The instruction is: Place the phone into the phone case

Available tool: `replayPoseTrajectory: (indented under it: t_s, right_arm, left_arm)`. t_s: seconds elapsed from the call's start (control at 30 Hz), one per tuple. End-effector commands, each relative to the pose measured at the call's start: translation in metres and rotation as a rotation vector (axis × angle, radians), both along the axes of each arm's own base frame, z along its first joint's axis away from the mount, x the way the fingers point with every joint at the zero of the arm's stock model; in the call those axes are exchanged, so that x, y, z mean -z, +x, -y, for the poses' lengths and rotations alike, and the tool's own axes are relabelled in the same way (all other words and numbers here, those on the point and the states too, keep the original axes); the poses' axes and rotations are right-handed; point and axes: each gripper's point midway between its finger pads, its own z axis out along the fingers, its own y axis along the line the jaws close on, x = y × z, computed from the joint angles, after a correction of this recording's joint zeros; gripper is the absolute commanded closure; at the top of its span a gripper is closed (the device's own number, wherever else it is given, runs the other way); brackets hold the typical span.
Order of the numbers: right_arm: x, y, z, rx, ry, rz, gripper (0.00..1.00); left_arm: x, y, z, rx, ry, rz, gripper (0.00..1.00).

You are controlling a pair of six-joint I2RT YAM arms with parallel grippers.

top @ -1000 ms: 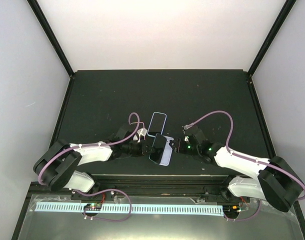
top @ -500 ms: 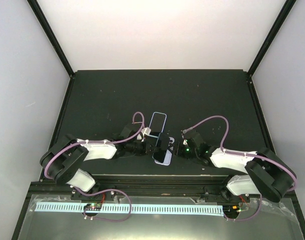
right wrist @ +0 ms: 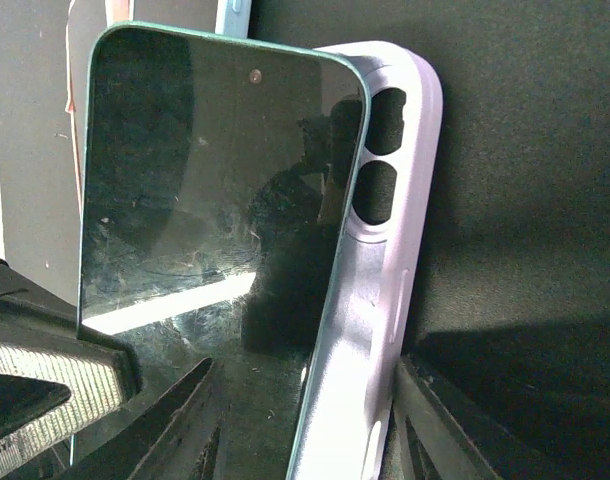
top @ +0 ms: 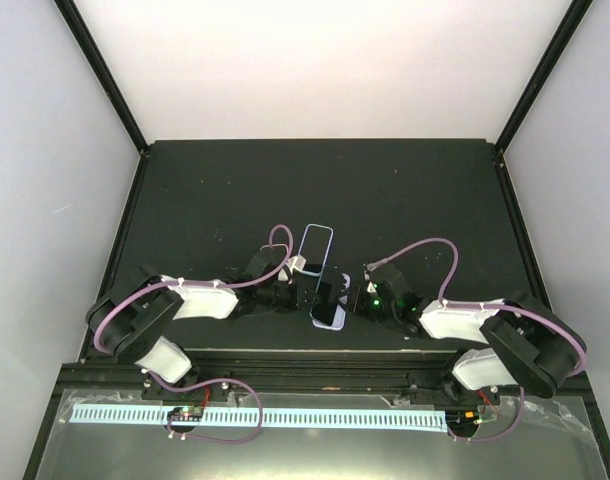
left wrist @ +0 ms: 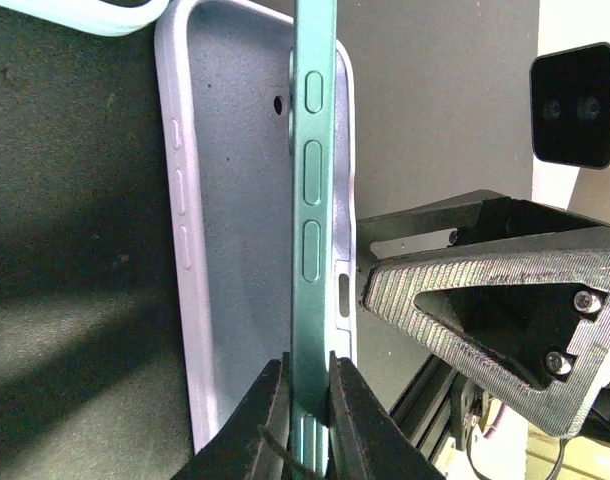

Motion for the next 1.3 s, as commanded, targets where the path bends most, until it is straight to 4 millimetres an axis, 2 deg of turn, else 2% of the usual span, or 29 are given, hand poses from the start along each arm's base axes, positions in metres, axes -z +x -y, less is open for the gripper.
replayPoseTrajectory:
  t_s: [0.0,0.23,0.73,1.0,1.27]
  right_arm:
    - [-0.002,0.0,-0.001,0.011,0.036,0.004,0.54]
    - [-0.004,0.0,0.0,0.015,0.04,0.013,0.55]
    - [-0.002,-0.001,0.004,0.025,0.028,0.015,0.57]
    - [-0.004,-0.001,0.004,0.027,0.035,0.014,0.59]
    - [-0.002,-0.003,0.003,0.027,0.043,0.0,0.6]
  left_arm:
    - [-0.013,0.013,0.014,-0.024,-0.032,0.033,0.89]
    - [-0.008,0.012,0.012,-0.027,-0.002,0.031,0.85]
    - [-0.013,0.015,-0.001,-0.035,0.107,0.098,0.69]
    - [-0.012,0.013,-0.006,-0.028,0.136,0.112,0.69]
    - [-0.007,0.009,-0.004,-0.007,0.148,0.11,0.76]
